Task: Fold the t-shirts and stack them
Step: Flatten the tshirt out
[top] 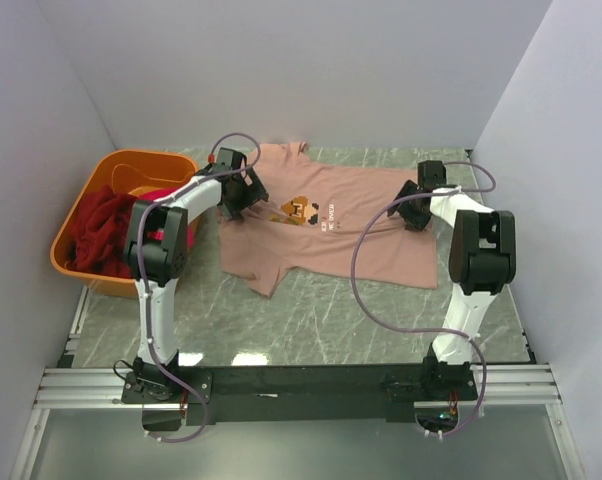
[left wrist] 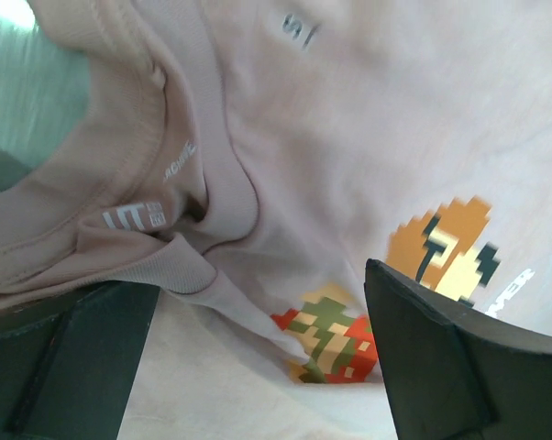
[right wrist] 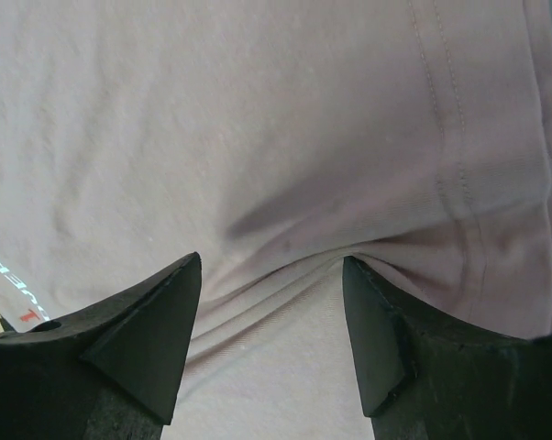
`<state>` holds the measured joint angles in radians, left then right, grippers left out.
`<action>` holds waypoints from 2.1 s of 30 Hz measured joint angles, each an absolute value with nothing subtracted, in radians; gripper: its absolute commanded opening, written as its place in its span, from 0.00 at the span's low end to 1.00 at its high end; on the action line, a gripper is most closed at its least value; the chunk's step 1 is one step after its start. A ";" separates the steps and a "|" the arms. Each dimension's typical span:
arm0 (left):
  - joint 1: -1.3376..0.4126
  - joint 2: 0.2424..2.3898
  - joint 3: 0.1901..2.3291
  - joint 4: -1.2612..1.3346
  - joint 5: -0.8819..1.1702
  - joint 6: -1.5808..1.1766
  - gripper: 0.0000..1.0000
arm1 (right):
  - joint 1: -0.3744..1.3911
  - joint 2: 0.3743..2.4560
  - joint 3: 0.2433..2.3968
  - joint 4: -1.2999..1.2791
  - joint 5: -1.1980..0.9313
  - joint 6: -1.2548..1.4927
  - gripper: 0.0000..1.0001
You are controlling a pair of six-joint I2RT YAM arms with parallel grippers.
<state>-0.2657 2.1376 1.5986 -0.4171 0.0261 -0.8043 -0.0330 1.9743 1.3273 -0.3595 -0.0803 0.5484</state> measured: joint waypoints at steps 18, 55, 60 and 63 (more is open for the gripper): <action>-0.253 1.807 1.300 -0.409 0.020 -0.809 0.99 | -0.044 1.652 1.168 -0.357 0.006 0.569 0.76; -0.428 1.395 0.603 -0.132 0.096 -1.007 0.58 | -0.046 1.128 0.727 -0.410 0.091 0.638 0.76; -0.430 1.515 0.689 -0.085 0.092 -0.999 0.34 | -0.046 1.127 0.723 -0.415 0.101 0.634 0.75; -0.432 1.591 0.744 -0.088 0.090 -0.979 0.01 | -0.046 1.127 0.711 -0.418 0.095 0.632 0.75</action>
<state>-0.4320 1.5909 0.7441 -0.0879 0.0898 -0.9791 -0.0463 1.1267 0.7113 -0.4183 0.0948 0.6319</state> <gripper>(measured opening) 0.094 0.752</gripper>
